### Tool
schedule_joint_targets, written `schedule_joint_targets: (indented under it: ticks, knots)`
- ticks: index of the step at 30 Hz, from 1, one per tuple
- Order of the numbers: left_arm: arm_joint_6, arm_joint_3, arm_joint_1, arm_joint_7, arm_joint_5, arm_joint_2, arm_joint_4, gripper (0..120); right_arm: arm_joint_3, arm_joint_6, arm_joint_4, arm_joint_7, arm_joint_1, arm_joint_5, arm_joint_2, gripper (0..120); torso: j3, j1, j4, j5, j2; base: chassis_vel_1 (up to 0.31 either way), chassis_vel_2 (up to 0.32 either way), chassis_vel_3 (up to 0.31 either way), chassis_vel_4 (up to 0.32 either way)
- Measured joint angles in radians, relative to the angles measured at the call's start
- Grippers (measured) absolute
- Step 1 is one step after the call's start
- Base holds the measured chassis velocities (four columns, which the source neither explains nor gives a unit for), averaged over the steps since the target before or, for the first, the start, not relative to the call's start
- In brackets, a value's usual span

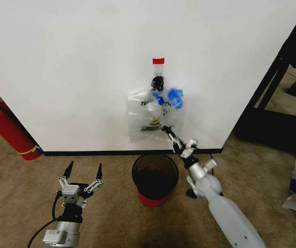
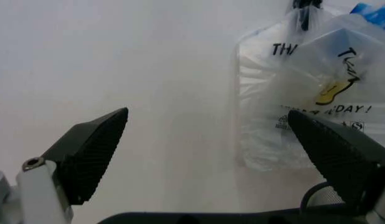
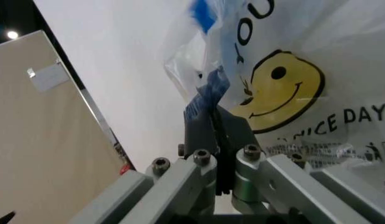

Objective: Pick up the garbage bag from the wall and place it over the trash bin.

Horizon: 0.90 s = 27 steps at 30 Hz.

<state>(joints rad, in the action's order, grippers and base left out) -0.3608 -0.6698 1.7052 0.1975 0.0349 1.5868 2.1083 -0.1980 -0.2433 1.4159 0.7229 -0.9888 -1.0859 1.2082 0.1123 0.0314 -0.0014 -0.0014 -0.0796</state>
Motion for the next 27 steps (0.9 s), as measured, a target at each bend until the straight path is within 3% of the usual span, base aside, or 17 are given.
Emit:
schedule_joint_targets:
  ticks: [8,27]
  knots:
    - [0.002,0.023,-0.011,0.000,-0.002,-0.006,-0.011,100,-0.054,0.003,0.053,0.030,-0.086,0.011,-0.032,0,0.000,0.000,-0.0001,0.0007,0.000,0.000,0.000,0.000,0.000]
    - [0.006,0.012,-0.027,-0.010,0.046,-0.065,-0.012,100,-0.158,0.014,0.034,0.151,-0.205,0.110,-0.048,0,0.000,0.000,0.0000,0.0004,0.000,0.000,0.000,0.000,0.000]
